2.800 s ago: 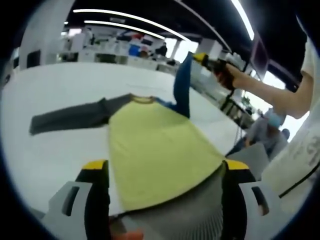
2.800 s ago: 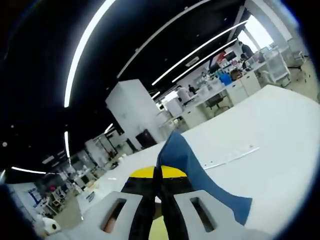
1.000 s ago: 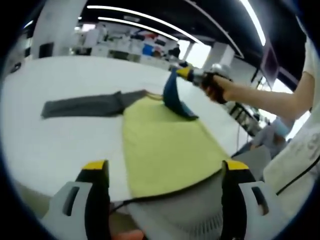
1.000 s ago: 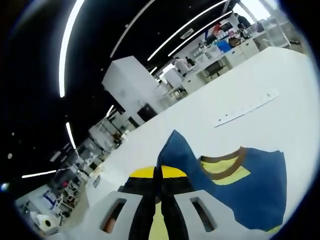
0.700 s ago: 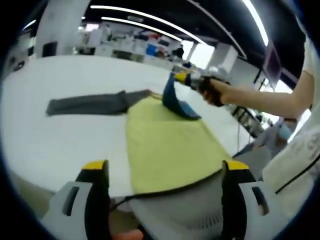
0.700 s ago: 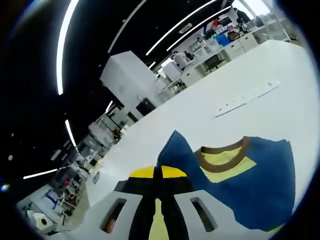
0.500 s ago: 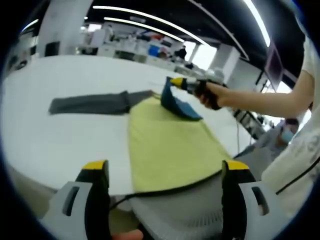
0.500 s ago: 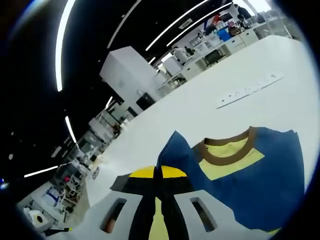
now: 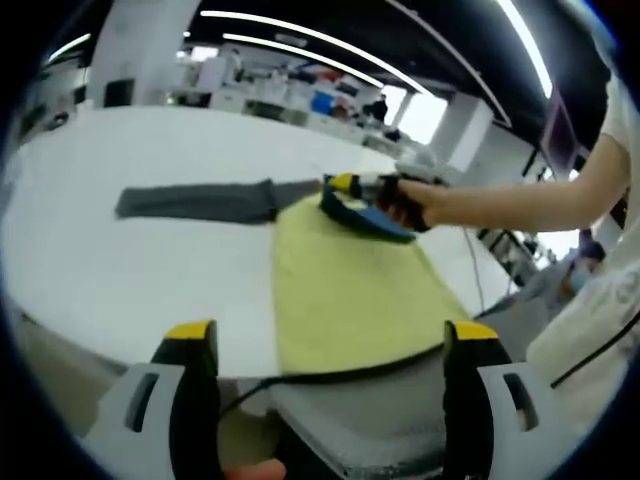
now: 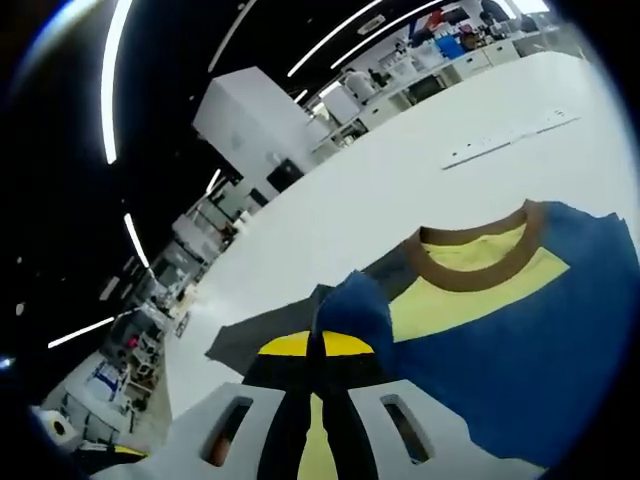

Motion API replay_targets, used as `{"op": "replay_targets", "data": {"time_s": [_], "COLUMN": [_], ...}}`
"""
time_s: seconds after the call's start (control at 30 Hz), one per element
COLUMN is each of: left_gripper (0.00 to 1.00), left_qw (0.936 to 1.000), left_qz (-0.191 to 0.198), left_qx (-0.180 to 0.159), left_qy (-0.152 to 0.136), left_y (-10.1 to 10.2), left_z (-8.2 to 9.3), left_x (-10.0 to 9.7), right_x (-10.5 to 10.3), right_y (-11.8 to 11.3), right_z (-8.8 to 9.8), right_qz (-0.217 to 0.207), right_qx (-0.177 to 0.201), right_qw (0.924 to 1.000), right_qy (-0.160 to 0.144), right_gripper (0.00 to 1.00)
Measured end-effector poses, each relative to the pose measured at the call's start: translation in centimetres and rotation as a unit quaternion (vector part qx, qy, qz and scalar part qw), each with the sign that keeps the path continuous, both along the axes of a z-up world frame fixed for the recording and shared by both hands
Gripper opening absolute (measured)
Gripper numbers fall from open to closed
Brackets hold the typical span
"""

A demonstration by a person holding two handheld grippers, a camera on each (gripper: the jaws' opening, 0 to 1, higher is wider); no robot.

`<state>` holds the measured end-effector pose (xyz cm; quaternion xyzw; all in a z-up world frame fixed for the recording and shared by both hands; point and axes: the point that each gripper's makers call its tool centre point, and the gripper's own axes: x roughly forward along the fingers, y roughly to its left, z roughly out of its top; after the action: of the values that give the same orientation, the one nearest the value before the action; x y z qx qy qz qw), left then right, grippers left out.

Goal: Fold the garment on the visible template until the final outline fits inside the template.

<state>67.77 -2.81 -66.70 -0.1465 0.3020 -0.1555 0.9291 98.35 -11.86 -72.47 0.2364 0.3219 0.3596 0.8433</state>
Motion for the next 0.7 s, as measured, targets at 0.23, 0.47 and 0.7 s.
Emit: {"op": "replay_targets", "data": {"time_s": [0.23,0.47,0.7], "left_gripper": [0.9,0.9,0.89], "left_qw": [1.0,0.9999,0.9998], "left_qz": [0.007,0.011,0.018], "left_qx": [0.001,-0.001,-0.002], "left_qy": [-0.002,0.001,0.003], "left_y": [0.5,0.7,0.8], "left_z": [0.1,-0.1,-0.1], "left_x": [0.1,-0.2,-0.5], "right_x": [-0.8,-2.1,-2.5], "right_y": [1.2,2.6,3.3], "right_z": [-1.7,-2.2,-2.8], "right_qz": [0.009,0.038,0.062], "right_qx": [-0.015,-0.04,-0.063], "right_qw": [0.9998,0.9985,0.996], "right_qy": [0.01,-0.004,-0.017], "right_gripper": [0.02,0.02,0.02]}}
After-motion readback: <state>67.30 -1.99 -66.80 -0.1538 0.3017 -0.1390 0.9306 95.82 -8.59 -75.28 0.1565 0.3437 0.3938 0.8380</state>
